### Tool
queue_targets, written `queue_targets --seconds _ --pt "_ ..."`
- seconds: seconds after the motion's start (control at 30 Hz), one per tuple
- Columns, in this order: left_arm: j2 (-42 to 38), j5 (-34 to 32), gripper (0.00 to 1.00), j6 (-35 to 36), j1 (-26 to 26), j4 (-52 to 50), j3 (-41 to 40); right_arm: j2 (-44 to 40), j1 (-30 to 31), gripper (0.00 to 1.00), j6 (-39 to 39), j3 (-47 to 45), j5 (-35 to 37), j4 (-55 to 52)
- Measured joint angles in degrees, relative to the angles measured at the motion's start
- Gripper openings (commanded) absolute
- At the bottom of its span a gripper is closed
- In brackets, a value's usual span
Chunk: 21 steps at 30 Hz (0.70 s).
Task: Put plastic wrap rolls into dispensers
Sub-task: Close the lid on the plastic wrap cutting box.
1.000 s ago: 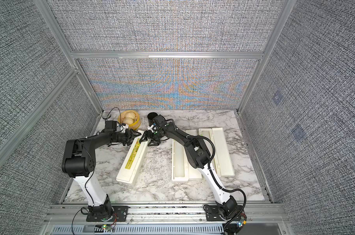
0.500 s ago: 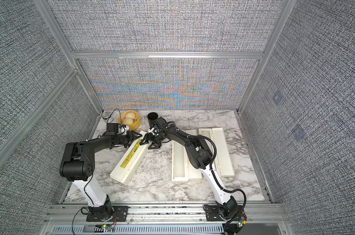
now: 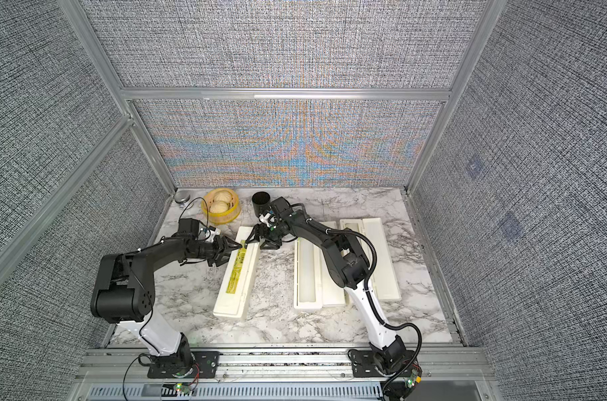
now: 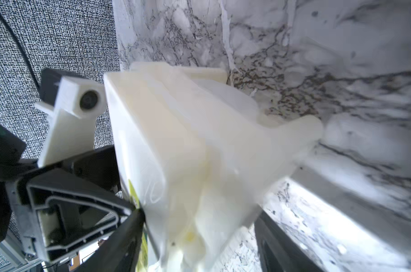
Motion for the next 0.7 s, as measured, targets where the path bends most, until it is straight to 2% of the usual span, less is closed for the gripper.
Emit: queue_targets --seconds 0.23,0.5,0.7 --pt "-1.3 3.5 0.61 0.0 0.1 -6.1 -1.4 -1.2 0.0 0.74 -1.1 -1.1 1.6 0.6" --pt "-1.4 5.7 0.61 -3.1 -0.3 -5.5 -2.1 -5.4 0.3 0.75 -4.1 -3.7 4.5 -1.4" --pt "-2.8 5.4 0.61 -5.8 -2.0 -5.0 -3.3 -4.9 0.4 0.75 -4.7 -3.3 4.5 -1.5"
